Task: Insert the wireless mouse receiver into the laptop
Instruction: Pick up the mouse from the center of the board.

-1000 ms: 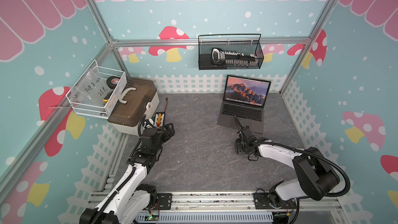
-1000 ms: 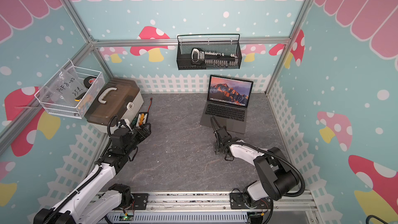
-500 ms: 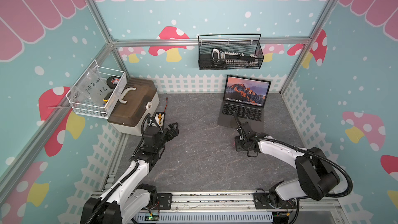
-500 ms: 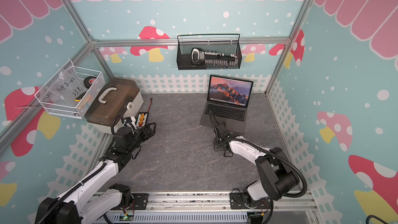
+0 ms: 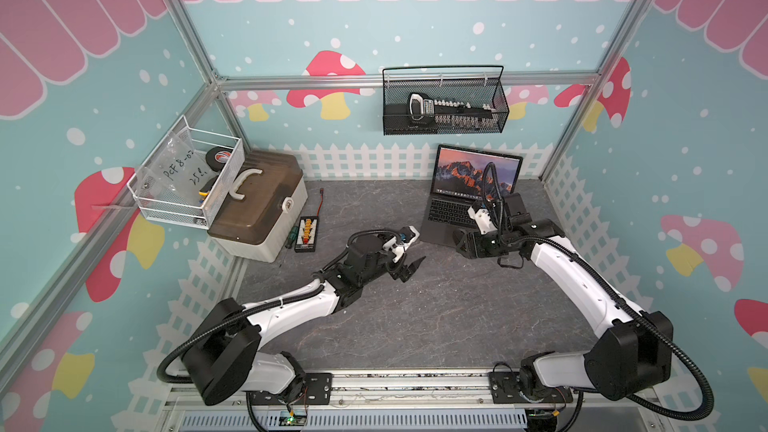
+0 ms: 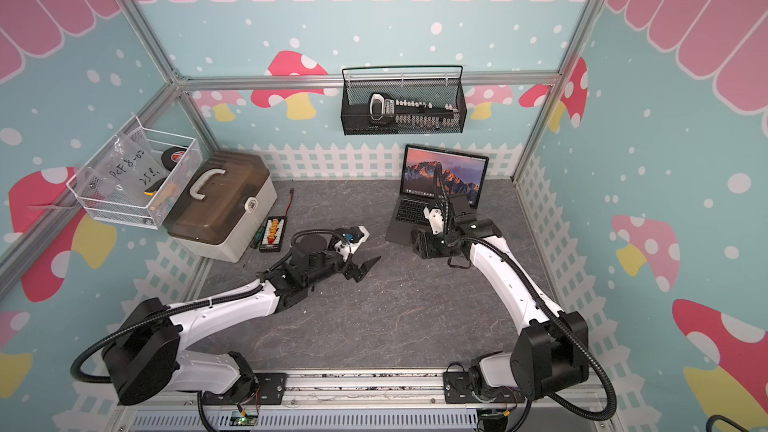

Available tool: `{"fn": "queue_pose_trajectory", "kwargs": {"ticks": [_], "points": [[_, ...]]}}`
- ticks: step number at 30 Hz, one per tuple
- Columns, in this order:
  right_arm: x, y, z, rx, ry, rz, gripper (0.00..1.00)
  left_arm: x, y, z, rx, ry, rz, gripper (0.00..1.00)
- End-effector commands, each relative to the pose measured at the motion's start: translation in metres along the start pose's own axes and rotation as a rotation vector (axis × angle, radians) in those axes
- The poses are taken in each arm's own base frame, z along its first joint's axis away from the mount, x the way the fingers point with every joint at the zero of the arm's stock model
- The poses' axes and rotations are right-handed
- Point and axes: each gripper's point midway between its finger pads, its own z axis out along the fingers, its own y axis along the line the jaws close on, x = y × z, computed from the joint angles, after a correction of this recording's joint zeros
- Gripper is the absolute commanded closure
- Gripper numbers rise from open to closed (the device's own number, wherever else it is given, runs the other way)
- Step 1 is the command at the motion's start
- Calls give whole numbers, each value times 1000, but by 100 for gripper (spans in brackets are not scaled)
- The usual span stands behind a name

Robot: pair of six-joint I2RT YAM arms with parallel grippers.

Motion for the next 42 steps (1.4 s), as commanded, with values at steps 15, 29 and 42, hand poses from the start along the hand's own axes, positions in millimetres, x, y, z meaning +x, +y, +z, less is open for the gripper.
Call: {"fn": "queue_pose_trajectory", "kwargs": {"ticks": [15,29,42], "points": [[38,78,4,-305,232,-184,63,1,-65,36,231,9,565,22],[27,97,7,-419,193,-162,63,-8,-79,11,303,-37,316,97],[-13,89,-32,-153,-282,-552,20,35,-77,-41,465,321,-444,100]]}}
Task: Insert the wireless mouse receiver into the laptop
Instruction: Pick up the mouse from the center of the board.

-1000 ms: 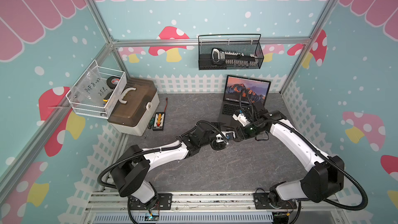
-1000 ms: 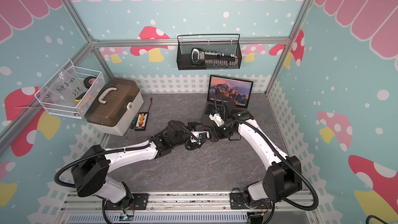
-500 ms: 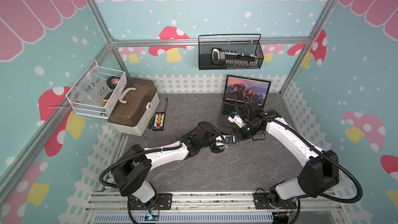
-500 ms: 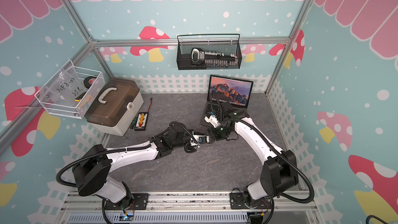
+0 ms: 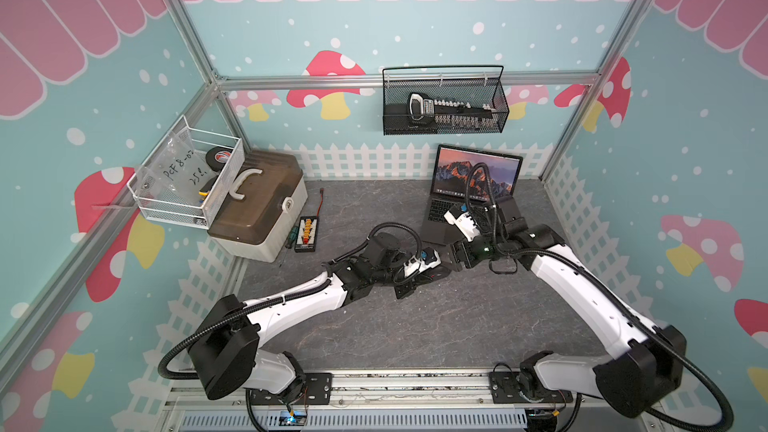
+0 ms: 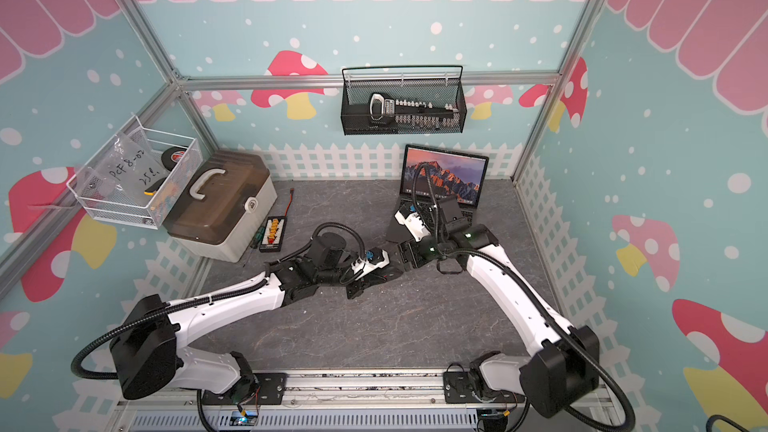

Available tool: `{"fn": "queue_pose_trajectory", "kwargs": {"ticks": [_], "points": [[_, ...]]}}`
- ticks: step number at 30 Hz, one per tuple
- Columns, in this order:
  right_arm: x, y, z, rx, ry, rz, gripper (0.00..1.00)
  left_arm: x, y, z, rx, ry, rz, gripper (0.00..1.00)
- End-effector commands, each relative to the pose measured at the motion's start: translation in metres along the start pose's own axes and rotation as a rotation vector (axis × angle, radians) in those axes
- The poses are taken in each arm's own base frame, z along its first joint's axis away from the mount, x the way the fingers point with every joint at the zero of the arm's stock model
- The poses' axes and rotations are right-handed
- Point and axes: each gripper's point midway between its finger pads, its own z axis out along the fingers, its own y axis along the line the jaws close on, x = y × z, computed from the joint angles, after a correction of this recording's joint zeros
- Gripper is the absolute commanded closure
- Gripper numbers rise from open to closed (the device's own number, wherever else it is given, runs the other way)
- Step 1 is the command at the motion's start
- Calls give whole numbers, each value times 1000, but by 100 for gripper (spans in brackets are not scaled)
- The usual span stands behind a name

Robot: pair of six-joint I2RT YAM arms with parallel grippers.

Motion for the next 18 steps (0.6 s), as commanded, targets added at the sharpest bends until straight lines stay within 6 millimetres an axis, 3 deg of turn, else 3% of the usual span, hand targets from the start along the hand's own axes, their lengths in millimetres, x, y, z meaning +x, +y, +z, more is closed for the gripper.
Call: {"fn": "queue_pose_trajectory", "kwargs": {"ticks": [1,4,8,13,18], "points": [[-11,-2,0,144,-87,-329,20,19,-3,-15,87,80,-345,100],[1,12,8,168,-57,-574,20,24,-1,-24,111,128,-410,100],[4,20,18,185,-35,-743,20,18,-6,-26,153,109,-384,100],[18,24,32,174,17,-839,23,14,-6,-27,184,86,-389,100],[17,30,44,140,-14,-847,28,9,-7,-28,196,65,-381,100]]}}
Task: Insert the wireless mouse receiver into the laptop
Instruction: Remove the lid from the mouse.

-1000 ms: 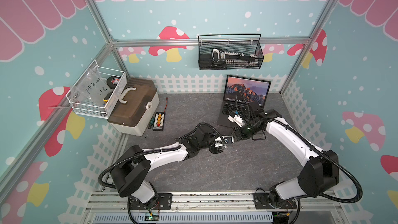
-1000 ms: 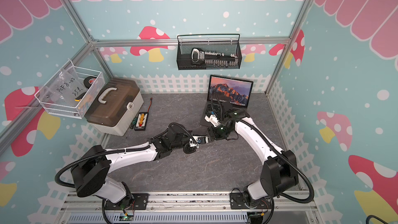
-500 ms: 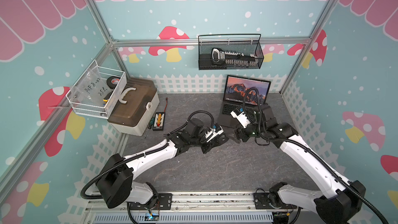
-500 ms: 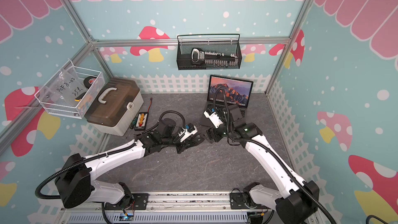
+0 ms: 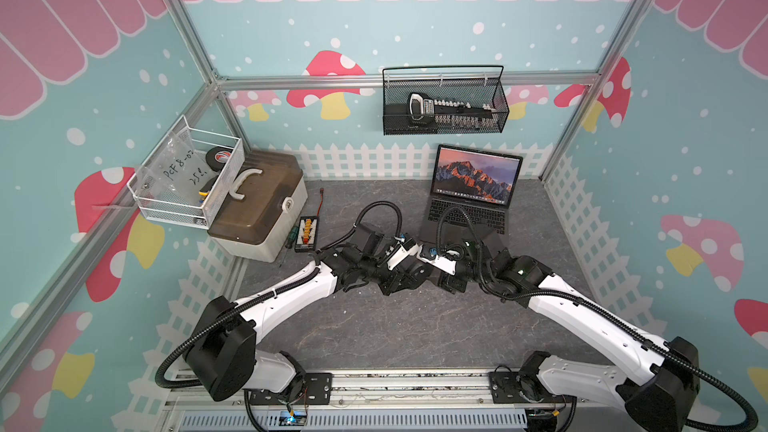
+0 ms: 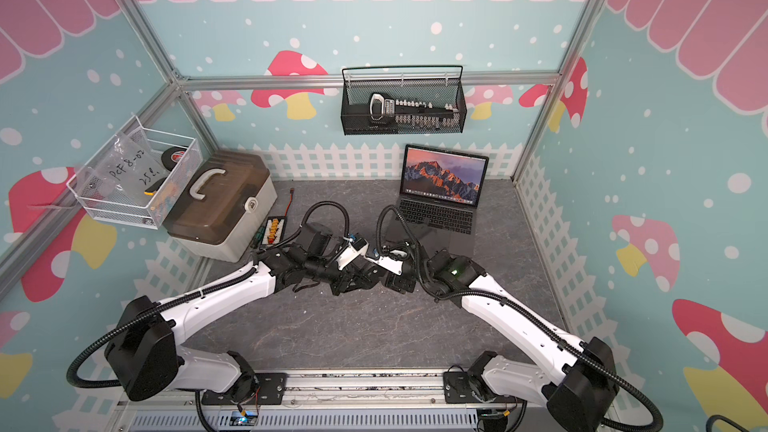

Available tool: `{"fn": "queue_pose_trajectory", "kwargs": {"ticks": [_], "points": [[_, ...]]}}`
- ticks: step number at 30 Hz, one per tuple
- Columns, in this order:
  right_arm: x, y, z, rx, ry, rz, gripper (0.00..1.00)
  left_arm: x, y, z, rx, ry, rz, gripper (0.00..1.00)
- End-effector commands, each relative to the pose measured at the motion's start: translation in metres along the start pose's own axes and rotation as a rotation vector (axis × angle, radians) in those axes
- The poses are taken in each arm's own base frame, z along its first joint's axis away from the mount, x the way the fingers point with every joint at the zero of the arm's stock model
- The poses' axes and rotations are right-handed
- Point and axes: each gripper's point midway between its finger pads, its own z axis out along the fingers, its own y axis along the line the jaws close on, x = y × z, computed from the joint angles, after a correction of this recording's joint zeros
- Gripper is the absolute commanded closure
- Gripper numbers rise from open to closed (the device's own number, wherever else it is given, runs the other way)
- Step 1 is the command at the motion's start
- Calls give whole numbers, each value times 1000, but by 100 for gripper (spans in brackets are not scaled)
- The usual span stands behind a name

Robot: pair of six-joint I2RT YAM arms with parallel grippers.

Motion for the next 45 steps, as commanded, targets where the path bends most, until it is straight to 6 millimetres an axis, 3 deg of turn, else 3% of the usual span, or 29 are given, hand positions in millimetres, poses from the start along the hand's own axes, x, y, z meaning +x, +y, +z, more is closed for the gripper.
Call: {"fn": "queue_pose_trajectory", "kwargs": {"ticks": [1,9,19,26,32,42,45], "points": [[-5,-1,8,-2,-20,-66,30,-12,-10,-5,53,-33,16,100],[-9,-3,16,-16,-21,-45,44,-15,-12,-8,51,-64,35,100],[-19,-3,20,-27,-60,43,45,-15,-12,-7,57,-70,39,100],[-10,-17,16,47,3,46,63,-15,-14,-8,66,-70,43,100],[-18,-9,10,-20,-29,87,68,-12,-8,-9,37,-68,40,100],[-19,-5,-8,-112,-69,180,98,-11,5,-8,-20,-65,27,100],[-19,-7,-13,-113,-77,210,100,-11,10,-9,-45,-66,26,100]]}}
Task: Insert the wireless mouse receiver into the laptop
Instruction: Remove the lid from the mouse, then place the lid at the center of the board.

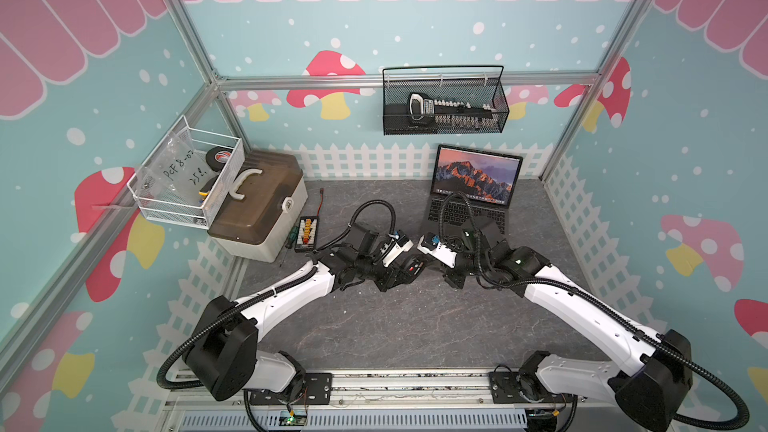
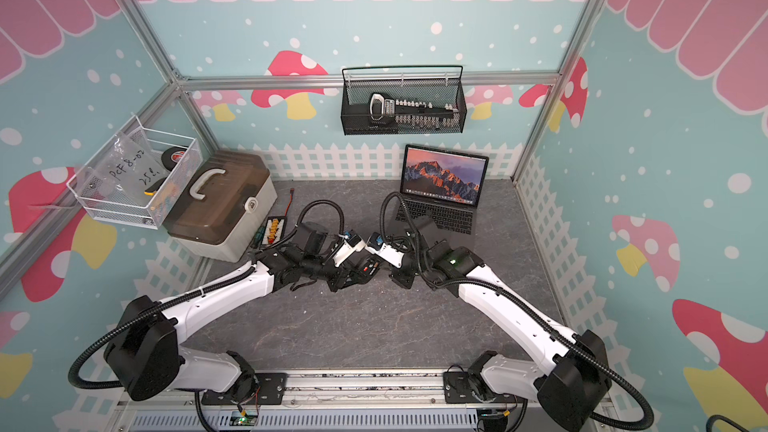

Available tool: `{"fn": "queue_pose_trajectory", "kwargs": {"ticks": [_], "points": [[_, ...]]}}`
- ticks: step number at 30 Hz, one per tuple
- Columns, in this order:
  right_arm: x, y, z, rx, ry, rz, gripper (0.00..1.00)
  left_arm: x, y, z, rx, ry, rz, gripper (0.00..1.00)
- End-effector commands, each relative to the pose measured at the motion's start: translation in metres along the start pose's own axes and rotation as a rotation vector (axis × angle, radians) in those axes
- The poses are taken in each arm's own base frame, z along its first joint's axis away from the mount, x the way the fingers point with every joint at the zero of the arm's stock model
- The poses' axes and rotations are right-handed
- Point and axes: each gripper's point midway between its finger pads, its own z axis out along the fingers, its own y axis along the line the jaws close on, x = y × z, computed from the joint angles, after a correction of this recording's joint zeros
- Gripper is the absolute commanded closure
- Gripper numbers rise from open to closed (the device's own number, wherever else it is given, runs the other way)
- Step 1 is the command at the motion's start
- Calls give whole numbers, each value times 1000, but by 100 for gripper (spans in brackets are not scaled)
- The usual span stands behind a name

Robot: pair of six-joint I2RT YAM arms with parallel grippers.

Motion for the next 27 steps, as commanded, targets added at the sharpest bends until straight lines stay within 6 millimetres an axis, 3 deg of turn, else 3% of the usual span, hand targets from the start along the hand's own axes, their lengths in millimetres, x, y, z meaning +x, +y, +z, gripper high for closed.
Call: {"fn": "queue_pose_trajectory", "kwargs": {"ticks": [1,6,13,18,21,22,25,27], "points": [[-12,-2,-12,-10,-47,28,100,-12,-11,-6,25,-42,39,100],[-8,-1,-20,-4,-39,87,100,-16,-3,-9,-18,-68,28,100],[11,-3,-26,43,13,239,100,-24,7,-19,-64,-145,20,100],[11,-1,-31,-54,-26,450,100,-28,3,-25,-42,-173,20,100],[15,-12,-35,-98,-43,615,100,-29,3,-26,-40,-189,20,100],[24,-20,-34,-66,-13,665,100,-30,5,-27,-53,-196,12,100],[85,-51,-32,205,253,809,100,-34,19,-29,-132,-230,-24,100],[126,-51,-30,281,467,880,100,-37,32,-33,-202,-274,-52,100]]}}
